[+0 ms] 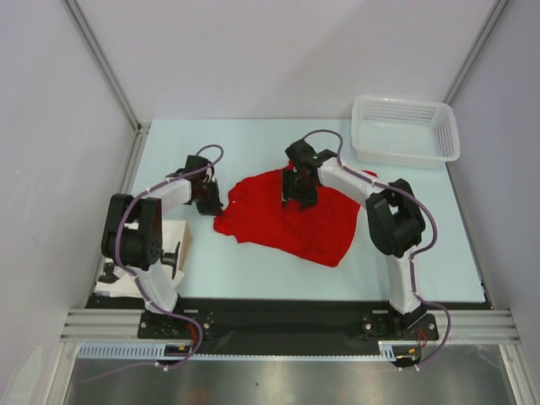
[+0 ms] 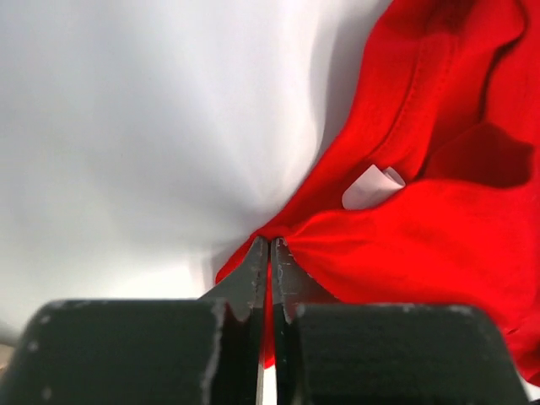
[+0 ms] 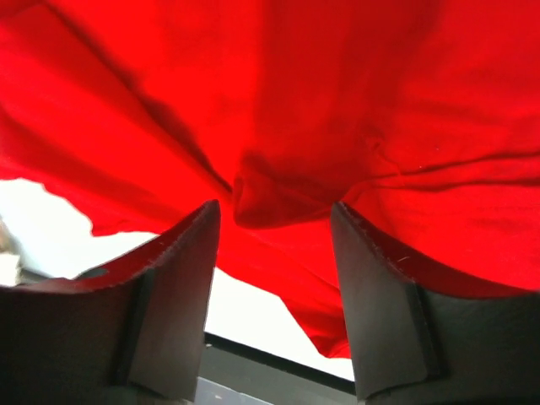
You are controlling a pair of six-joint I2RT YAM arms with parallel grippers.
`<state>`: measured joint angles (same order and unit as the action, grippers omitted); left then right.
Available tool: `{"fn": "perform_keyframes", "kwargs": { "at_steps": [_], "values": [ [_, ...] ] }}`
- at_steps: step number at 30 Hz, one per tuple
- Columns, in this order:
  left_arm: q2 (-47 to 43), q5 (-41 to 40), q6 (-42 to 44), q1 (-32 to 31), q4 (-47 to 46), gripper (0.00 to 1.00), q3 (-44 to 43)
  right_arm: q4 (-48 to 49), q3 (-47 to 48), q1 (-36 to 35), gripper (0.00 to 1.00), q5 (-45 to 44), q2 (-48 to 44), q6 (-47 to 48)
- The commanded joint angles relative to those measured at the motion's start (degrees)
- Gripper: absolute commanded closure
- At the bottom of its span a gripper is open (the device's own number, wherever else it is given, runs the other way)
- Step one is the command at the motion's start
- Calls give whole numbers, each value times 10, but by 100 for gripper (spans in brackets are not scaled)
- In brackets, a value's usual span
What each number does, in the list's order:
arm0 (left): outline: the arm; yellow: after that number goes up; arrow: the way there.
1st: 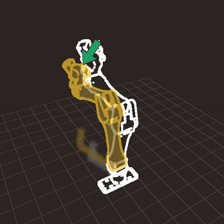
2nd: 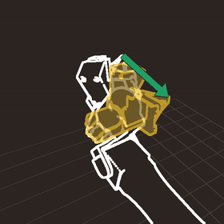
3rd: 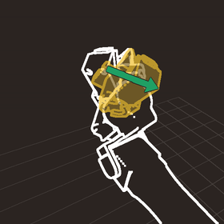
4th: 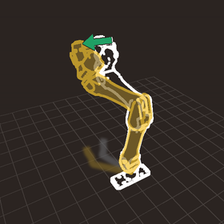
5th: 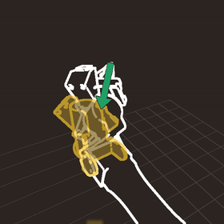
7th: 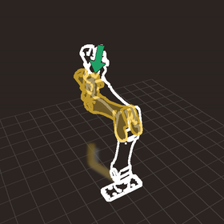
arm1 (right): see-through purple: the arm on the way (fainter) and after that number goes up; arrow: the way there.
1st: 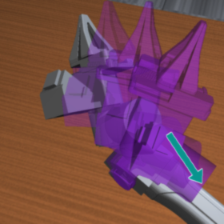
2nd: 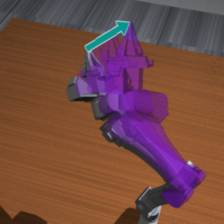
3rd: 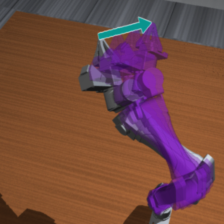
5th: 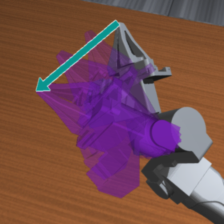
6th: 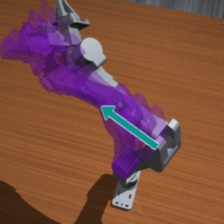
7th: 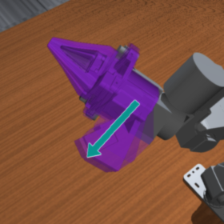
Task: Fold and stack the t-shirts
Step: Flatten the tshirt out
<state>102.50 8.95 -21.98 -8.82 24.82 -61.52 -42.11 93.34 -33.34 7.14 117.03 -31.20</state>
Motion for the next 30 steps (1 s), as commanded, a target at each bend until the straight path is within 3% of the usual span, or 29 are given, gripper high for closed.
{"fn": "perform_keyframes", "kwargs": {
  "at_steps": [1, 6, 9, 13, 15, 16, 20, 23, 27, 30],
  "values": [
    [3, -11, 11, 4, -21, 100, -13, -56, 51, -34, 34, -70, 18, 8],
    [-72, -28, 8, 2, -5, 100, -4, -89, 61, -64, 31, -127, 38, 31],
    [-134, -32, 2, -1, 9, 100, 4, -100, 54, -62, 39, -162, 45, 21],
    [-198, -47, 2, -20, 36, 100, 3, -90, 19, -34, 69, -202, -15, 11],
    [-230, -55, -1, -31, 43, 100, 4, -91, -2, -21, 79, -206, -47, 16],
    [-240, -56, -3, -35, 45, 100, 9, -92, -29, -13, 90, -196, -76, 19],
    [-283, -53, -10, -46, 58, 100, 26, -81, -151, 41, 87, -137, -184, 57],
    [-310, -41, -11, -50, 63, 100, 49, -54, -256, 85, 75, -107, -289, 72],
    [-338, -34, -5, -67, 64, 100, 85, -116, -335, 167, 75, -60, -390, 53],
    [-357, -32, -7, -73, 63, 100, 108, -108, -374, 169, 72, -40, -449, 21]
  ]
}}
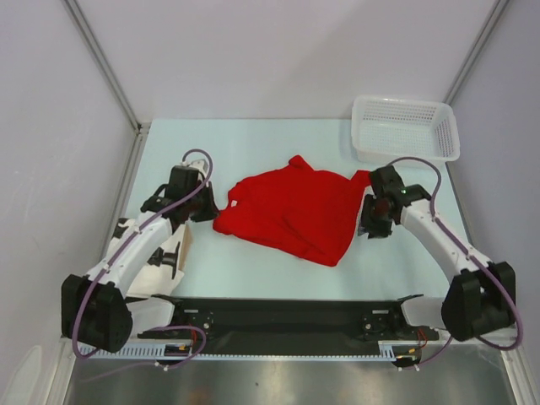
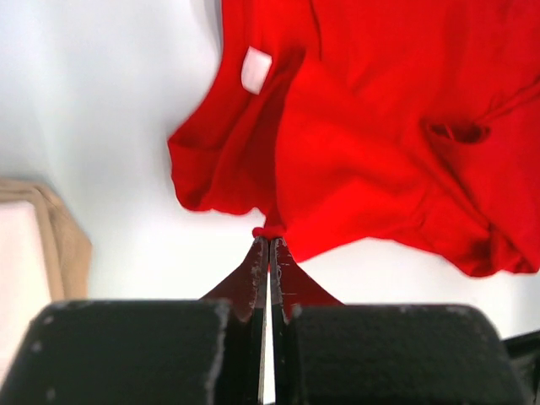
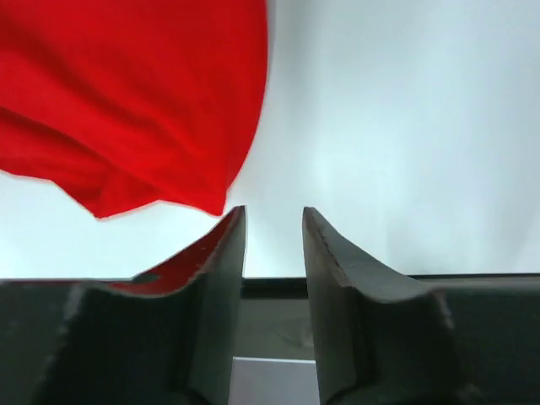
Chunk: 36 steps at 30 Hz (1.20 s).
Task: Fold and stack the t-shirts
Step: Flatten the tshirt out
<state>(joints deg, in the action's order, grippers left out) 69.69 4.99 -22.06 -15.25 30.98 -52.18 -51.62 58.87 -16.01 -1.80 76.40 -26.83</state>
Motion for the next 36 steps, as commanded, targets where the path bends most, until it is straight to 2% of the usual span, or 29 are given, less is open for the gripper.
{"fn": "perform_keyframes", "kwargs": {
  "at_steps": [1, 2, 4, 5, 6, 7, 8, 10, 15, 16, 17, 18, 21, 22, 26, 29, 32, 36],
  "values": [
    [-32, 8, -8, -8, 1, 100, 22, 19, -38, -10, 59, 62, -51, -28],
    [-37, 8, -9, -8, 4, 100, 23, 94, -41, -16, 49, 88, -50, -49],
    [-34, 13, -9, -9, 11, 100, 20, 165, -19, -32, 30, 130, 7, -67],
    [-33, 23, -9, -11, 12, 100, 19, 183, 3, -45, 29, 164, 39, -81],
    [-33, 26, -10, -13, 13, 100, 18, 173, 39, -59, 28, 168, 116, -81],
    [-33, 27, -10, -15, 16, 100, 16, 165, 107, -80, 27, 169, 148, -67],
    [-33, 23, -11, -21, 17, 100, 15, 130, 150, -132, 27, 134, 182, -49],
    [-36, 19, -12, -23, 21, 100, 16, 103, 244, -177, 27, 71, 252, 1],
    [-61, 2, -7, -23, 17, 100, 38, 50, 389, -232, 44, 29, 372, 42],
    [-62, 1, -7, -23, 15, 100, 42, 29, 412, -234, 44, 19, 413, 35],
    [-63, 1, -7, -23, 15, 100, 43, -16, 457, -235, 42, 0, 435, 30],
    [-64, 2, -7, -23, 15, 100, 44, -36, 470, -239, 35, -11, 447, 30],
    [-68, 4, -5, -23, 7, 100, 42, -52, 468, -269, 20, -84, 449, 68],
    [-69, 4, -4, -23, 7, 100, 42, -49, 461, -272, 18, -93, 446, 82],
    [-59, 5, 6, -23, 7, 100, 37, -62, 450, -269, 24, -99, 461, 73],
    [-47, 5, 13, -23, 9, 100, 25, -43, 426, -261, 33, -95, 456, 73],
    [-36, 9, 18, -23, 10, 100, 14, -22, 400, -241, 48, -73, 450, 69],
    [-34, 8, 21, -22, 14, 99, 8, 5, 365, -219, 58, -47, 431, 69]
  ]
}}
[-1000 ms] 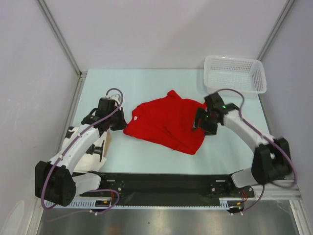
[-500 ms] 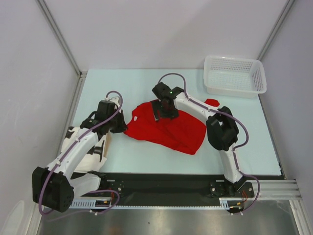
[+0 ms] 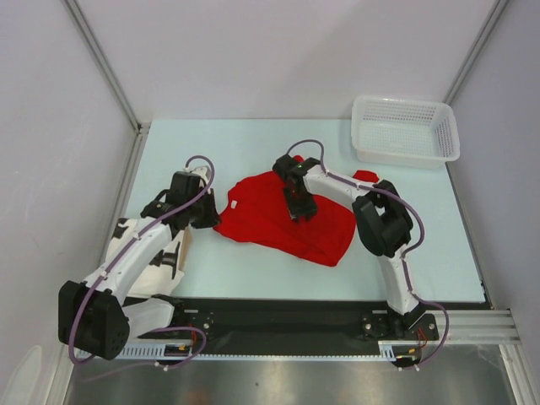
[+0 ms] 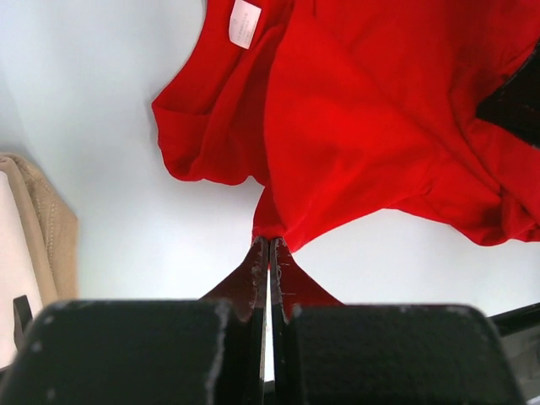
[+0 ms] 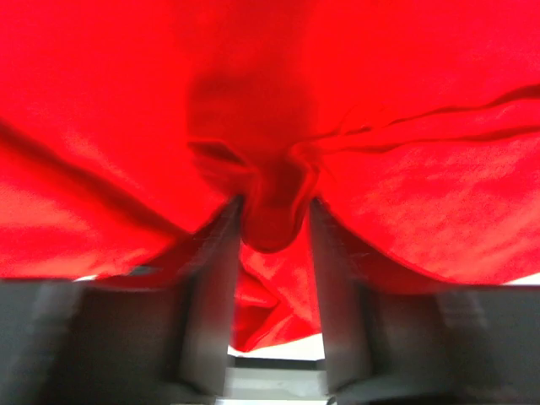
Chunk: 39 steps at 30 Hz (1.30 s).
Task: Fold and stack the t-shirts
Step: Flatten the tshirt out
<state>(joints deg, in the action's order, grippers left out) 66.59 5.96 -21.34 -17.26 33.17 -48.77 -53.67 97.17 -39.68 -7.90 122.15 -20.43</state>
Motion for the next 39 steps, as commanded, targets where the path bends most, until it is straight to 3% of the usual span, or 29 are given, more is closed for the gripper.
{"fn": "perform_keyframes", "kwargs": {
  "at_steps": [1, 3, 4, 7, 12, 15, 16, 19, 20, 23, 26, 28, 30, 32, 33, 36, 39],
  "values": [
    [-5, -2, 14, -2, -7, 100, -26, 42, -28, 21, 65, 30, -43, 5],
    [-8, -2, 10, -2, -7, 100, -25, 44, -44, 31, 93, 46, -62, 2],
    [-11, -2, 10, -2, -6, 100, -25, 30, -44, 34, 100, 62, -89, -3],
    [-22, -11, 5, -1, -4, 100, -24, 12, -71, 36, 100, 135, -154, -2],
    [-36, -16, -1, 4, 1, 100, -22, 5, -197, 56, 100, 257, -334, -11],
    [-44, -22, -4, 5, 6, 100, -22, 32, -331, 105, 100, 311, -439, -64],
    [-46, -21, -5, 6, 7, 99, -21, 58, -414, 150, 100, 322, -467, -81],
    [-52, -12, -12, 6, 3, 100, -16, 74, -536, 231, 94, 337, -533, -152],
    [-52, -10, -13, 6, 3, 100, -15, 67, -551, 248, 84, 335, -539, -167],
    [-51, -1, -20, 6, -3, 100, -11, 24, -561, 276, 74, 287, -550, -190],
    [-47, 0, -22, 6, -5, 100, -13, 0, -536, 286, 44, 242, -563, -187],
    [-42, 2, -22, 6, -5, 99, -16, -6, -521, 287, 38, 235, -571, -186],
    [-41, 3, -23, 6, -6, 100, -18, -7, -510, 287, 41, 248, -574, -194],
    [-37, 5, -26, 5, -6, 100, -21, -4, -513, 286, 48, 261, -577, -211],
    [-35, 6, -26, 6, -6, 100, -24, -7, -509, 286, 56, 252, -575, -212],
    [-28, 6, -26, 6, -5, 100, -29, -28, -500, 293, 64, 223, -566, -217],
    [-21, 10, -27, 5, -7, 100, -33, 0, -498, 313, 62, 223, -554, -236]
  ]
}}
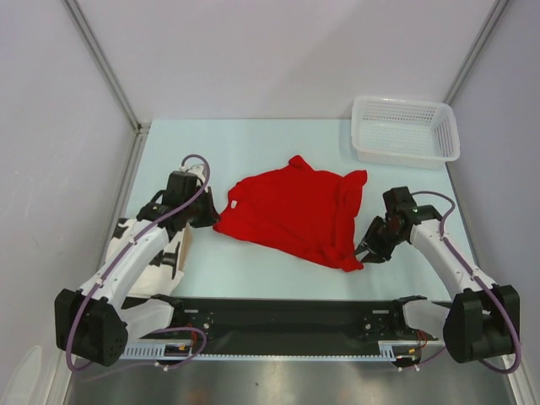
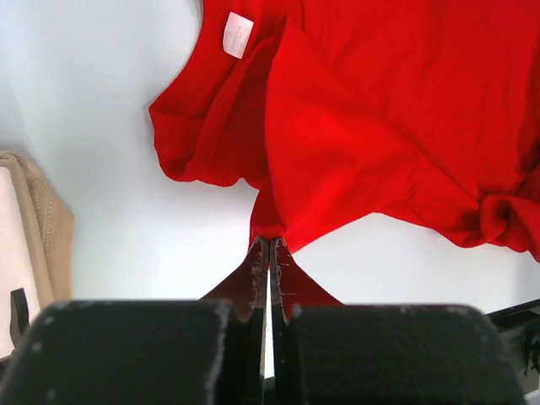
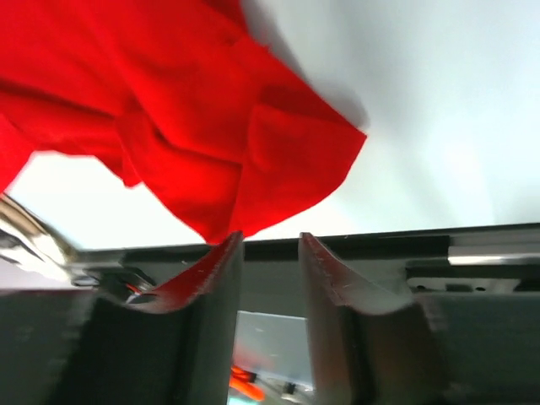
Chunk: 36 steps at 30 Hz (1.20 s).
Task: Fold and stack the t-shirts
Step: Flatten the tshirt out
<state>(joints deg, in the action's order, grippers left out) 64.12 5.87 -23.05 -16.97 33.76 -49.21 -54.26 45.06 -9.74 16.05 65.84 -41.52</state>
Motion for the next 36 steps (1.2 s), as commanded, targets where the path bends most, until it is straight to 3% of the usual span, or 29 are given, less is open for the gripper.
{"fn": "perform_keyframes", "kwargs": {
  "at_steps": [1, 2, 5, 11, 17, 33, 36],
  "values": [
    [7, 13, -10, 2, -14, 99, -28, 20, 28, 16, 58, -19, 16, -33],
    [9, 16, -11, 2, -16, 100, -29, 24, 31, 16, 52, -20, 26, -46],
    [14, 20, -14, 2, -23, 100, -29, 46, 34, 17, 49, -5, 72, -59],
    [15, 17, -10, 2, -24, 100, -28, 66, 42, 13, 64, -8, 139, -90],
    [8, 15, -9, 2, -23, 100, -25, 71, 53, 1, 61, -5, 176, -96],
    [-6, 13, -3, 2, -14, 100, -22, 69, -6, 0, 62, -25, 155, -101],
    [-4, 15, -3, 2, -17, 100, -23, 77, -15, 2, 68, -23, 155, -101]
  ]
}}
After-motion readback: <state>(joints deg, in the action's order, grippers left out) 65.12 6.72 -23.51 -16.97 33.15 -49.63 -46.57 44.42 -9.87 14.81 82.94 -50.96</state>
